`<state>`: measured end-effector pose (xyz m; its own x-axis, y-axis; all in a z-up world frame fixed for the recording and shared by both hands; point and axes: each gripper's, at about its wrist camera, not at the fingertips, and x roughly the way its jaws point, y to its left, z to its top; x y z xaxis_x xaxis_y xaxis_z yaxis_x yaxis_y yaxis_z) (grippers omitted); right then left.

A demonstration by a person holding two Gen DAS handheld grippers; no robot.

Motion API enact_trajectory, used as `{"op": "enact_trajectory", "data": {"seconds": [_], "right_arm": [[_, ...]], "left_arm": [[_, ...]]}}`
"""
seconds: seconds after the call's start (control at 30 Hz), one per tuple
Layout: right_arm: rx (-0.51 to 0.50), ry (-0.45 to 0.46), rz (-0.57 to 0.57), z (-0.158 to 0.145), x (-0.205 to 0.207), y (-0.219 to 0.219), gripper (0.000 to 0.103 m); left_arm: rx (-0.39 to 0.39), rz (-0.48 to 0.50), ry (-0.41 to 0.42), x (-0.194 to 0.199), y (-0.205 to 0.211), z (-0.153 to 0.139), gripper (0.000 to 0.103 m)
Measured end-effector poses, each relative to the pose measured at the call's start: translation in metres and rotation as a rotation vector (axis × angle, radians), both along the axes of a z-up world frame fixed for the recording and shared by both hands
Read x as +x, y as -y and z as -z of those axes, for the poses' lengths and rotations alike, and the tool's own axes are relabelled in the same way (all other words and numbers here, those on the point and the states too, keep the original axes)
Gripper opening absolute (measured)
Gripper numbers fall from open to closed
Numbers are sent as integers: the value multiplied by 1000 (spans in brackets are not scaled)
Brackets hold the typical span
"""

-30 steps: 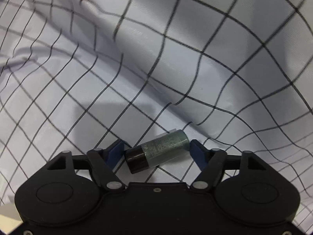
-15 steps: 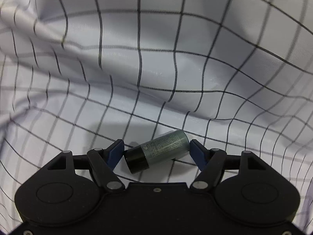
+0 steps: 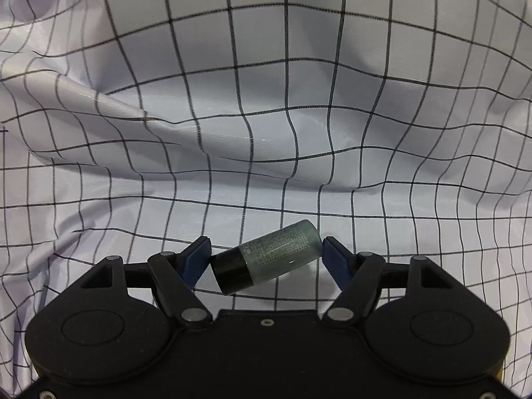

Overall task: Organize soft objects
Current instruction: 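Grasp the grey-black cylinder with the left tool, then grasp the black sponge stick with the right tool while the left tool holds the cylinder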

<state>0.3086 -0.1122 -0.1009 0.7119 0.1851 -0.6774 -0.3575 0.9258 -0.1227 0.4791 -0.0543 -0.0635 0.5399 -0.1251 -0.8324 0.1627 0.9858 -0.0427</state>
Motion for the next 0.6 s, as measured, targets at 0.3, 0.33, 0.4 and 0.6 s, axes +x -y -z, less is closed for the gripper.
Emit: {"op": "enact_trajectory", "data": {"seconds": [0.3,0.33,0.4,0.6], "right_arm": [[-49,-27,-32,12,16,-11,78],[-56,-31,-40,13,17,-13,75],[-67,-49,-56,15,19,-13,72],[-56,-76,-63,14,20,-11,57]], "left_arm": [[-5,42,55,-24,-12,-38,68],[-8,44,58,-25,-15,-40,68],[-8,45,69,-28,-18,-43,68],[-10,44,97,-32,-19,-40,68]]}}
